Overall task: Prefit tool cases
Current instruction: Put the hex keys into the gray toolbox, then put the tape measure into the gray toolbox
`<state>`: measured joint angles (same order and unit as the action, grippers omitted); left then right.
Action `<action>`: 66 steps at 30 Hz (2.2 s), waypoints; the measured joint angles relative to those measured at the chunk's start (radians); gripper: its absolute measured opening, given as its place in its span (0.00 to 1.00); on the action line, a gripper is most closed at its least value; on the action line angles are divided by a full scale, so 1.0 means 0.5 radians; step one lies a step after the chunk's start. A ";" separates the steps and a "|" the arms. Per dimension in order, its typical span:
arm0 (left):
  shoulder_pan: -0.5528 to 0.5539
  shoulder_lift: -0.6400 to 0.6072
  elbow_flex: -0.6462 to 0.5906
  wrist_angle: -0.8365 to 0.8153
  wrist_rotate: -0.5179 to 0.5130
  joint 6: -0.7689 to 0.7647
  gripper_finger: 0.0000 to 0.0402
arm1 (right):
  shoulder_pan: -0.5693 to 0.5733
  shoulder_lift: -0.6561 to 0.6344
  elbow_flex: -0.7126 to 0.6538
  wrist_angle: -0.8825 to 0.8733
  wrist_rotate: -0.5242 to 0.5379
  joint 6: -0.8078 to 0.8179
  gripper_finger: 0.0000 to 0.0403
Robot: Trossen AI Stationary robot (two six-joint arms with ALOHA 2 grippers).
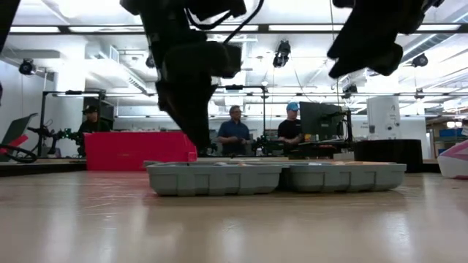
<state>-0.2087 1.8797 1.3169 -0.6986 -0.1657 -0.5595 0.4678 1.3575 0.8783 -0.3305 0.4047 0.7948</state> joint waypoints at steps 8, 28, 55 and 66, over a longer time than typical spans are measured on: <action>-0.023 -0.001 -0.049 -0.023 0.175 -0.060 0.30 | 0.002 -0.002 0.000 0.057 -0.002 -0.017 0.39; -0.020 0.002 0.000 -0.180 0.209 0.420 0.27 | 0.002 -0.003 0.000 0.138 -0.006 -0.102 0.40; 0.025 -0.004 0.246 -0.204 0.039 0.391 0.22 | 0.006 -0.004 0.001 0.196 0.005 -0.117 0.41; 0.266 0.005 0.253 0.069 -0.021 0.208 0.29 | 0.025 -0.163 0.002 0.121 0.153 -0.109 0.39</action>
<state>-0.0759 1.8820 1.4433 -0.6640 -0.1761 -0.4557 0.4801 1.2761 0.8791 -0.2700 0.4811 0.7403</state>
